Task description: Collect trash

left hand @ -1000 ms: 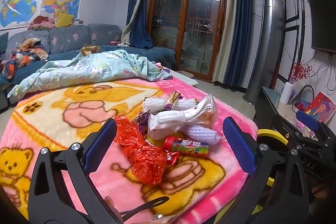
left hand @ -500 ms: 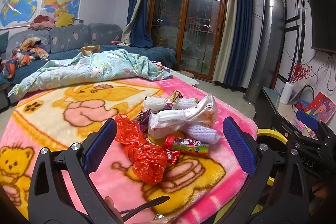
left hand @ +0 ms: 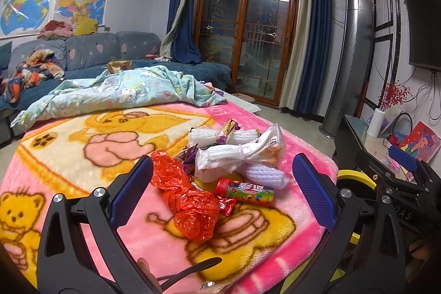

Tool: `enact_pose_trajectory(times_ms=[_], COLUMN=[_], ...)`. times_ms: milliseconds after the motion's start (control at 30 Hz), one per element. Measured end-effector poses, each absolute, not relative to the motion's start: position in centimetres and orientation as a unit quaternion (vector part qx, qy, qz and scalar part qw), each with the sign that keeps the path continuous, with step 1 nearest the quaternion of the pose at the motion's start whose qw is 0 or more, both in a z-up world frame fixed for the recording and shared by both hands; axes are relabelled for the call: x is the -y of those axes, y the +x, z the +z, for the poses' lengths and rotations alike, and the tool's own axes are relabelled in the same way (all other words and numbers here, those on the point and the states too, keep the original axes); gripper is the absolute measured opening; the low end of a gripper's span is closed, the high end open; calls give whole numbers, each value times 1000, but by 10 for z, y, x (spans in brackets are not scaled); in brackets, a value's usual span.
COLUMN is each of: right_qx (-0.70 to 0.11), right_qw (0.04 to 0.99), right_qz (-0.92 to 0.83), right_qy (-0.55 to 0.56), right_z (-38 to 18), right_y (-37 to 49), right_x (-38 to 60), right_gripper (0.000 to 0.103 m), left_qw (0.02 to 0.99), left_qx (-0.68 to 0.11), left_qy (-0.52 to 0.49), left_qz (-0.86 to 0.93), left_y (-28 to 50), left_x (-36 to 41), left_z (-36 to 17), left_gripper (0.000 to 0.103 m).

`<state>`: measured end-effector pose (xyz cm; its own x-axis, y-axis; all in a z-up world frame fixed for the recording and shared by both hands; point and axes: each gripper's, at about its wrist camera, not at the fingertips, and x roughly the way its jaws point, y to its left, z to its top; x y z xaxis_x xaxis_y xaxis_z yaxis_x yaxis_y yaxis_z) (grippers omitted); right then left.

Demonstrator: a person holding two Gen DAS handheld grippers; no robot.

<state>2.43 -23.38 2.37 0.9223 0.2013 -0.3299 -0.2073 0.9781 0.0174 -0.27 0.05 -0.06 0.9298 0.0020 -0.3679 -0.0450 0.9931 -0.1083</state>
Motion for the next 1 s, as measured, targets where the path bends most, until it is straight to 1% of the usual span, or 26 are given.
enact_pose_trajectory(times_ms=[800,1000], right_qx=[-176,-189], right_qw=[978,973], right_qz=[109,131], right_qy=[-8,-9], right_z=[20,19], right_y=[28,31], right_x=[234,229], right_gripper=[97,97], left_qw=[979,973], left_qx=[-192,-217], left_qy=[-64,-77], left_qz=[7,16], left_y=[-2,3], left_x=[-2,-15], left_z=[-4,-5], left_gripper=[93,93])
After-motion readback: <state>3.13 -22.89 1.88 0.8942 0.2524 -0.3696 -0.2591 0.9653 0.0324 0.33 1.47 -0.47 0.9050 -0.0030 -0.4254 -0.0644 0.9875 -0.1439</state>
